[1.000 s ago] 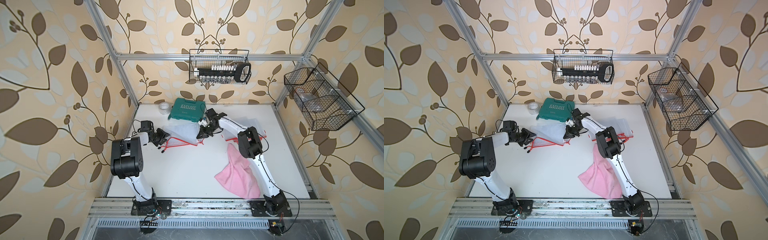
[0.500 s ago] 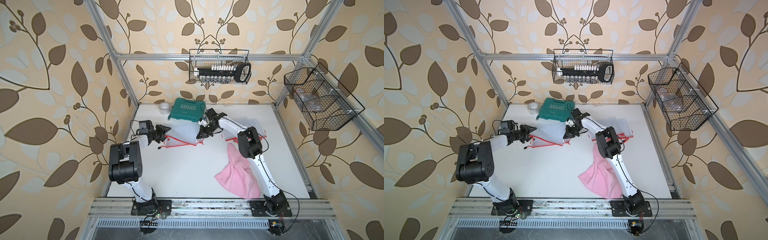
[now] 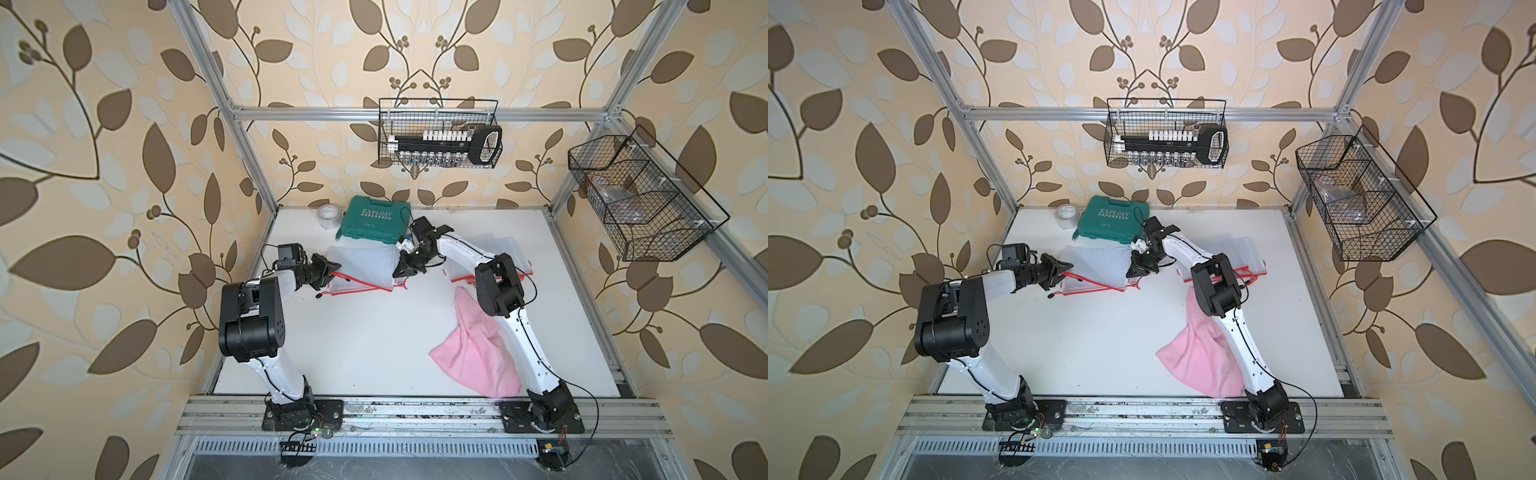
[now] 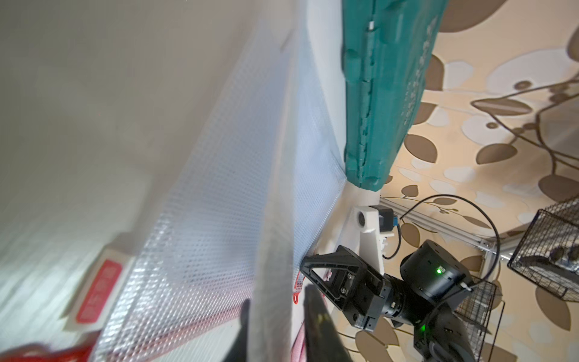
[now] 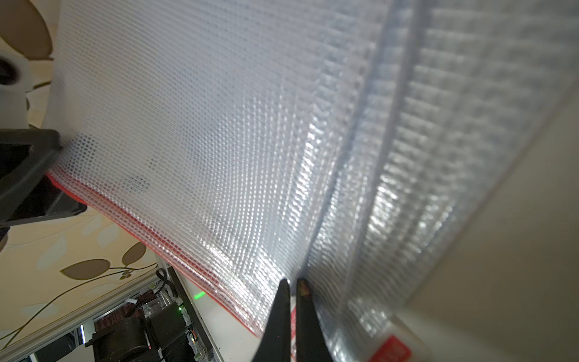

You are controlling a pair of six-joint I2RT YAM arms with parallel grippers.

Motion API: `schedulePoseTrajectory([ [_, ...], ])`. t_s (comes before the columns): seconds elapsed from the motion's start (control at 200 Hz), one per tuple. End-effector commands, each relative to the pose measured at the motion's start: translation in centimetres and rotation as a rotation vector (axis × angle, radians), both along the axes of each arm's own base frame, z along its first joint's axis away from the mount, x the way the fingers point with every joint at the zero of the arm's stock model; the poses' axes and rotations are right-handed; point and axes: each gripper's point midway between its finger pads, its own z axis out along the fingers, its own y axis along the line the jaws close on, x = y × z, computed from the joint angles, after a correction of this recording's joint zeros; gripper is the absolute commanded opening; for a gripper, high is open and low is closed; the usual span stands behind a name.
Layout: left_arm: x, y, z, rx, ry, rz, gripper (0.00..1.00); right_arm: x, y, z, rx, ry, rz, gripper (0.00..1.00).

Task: Wipe the document bag
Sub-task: Pick up the document bag, then pick up the cleaning item at the center of the board.

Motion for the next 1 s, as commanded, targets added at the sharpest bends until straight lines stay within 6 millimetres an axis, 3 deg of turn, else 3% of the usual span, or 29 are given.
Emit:
schedulePoseTrajectory([
  [0.0, 0.6, 0.4, 2.0, 0.044, -0.054, -0.039, 0.0, -1.6, -1.3, -5.3, -0.144, 0.062, 0.008, 0.0],
  [0.155, 1.0, 1.1, 6.2, 0.139, -0.13, -0.055, 0.0, -1.1, -1.2, -5.6, -0.179, 0.052, 0.004, 0.0],
  [0.175, 1.0, 1.3, 6.7, 0.152, -0.135, -0.052, 0.0, -0.9, -1.1, -5.4, -0.175, 0.044, 0.003, 0.09],
  [0.225, 0.8, 1.4, 7.4, 0.167, -0.141, -0.047, 0.0, -0.5, -0.9, -4.8, -0.165, 0.028, -0.001, 0.46],
  [0.265, 0.7, 1.4, 7.8, 0.166, -0.146, -0.044, 0.0, -0.1, -0.8, -3.9, -0.157, 0.01, -0.006, 0.67],
  [0.435, 0.3, 1.0, 10.5, 0.145, -0.199, -0.032, 0.0, 1.0, -1.4, 4.6, -0.13, -0.16, -0.01, 0.97],
  [0.515, -0.3, 0.6, 11.5, 0.13, -0.196, -0.028, 0.0, 0.2, -2.7, 8.0, -0.153, -0.205, -0.007, 0.98],
  [0.61, -1.5, -0.6, 11.5, 0.097, -0.171, -0.025, 0.0, -2.2, -5.6, 9.3, -0.263, -0.207, 0.012, 0.98],
  [0.805, -5.6, -3.7, 12.8, 0.098, -0.176, -0.064, 0.0, -9.3, -13.6, 8.1, -0.55, -0.142, 0.029, 0.98],
  [0.91, -8.1, -5.8, 12.2, 0.104, -0.153, -0.095, 0.0, -13.3, -18.1, 7.4, -0.701, -0.101, 0.021, 0.98],
  [0.995, -10.4, -8.1, 11.2, 0.107, -0.131, -0.133, 0.0, -16.2, -20.4, 7.1, -0.754, -0.076, 0.004, 0.98],
])
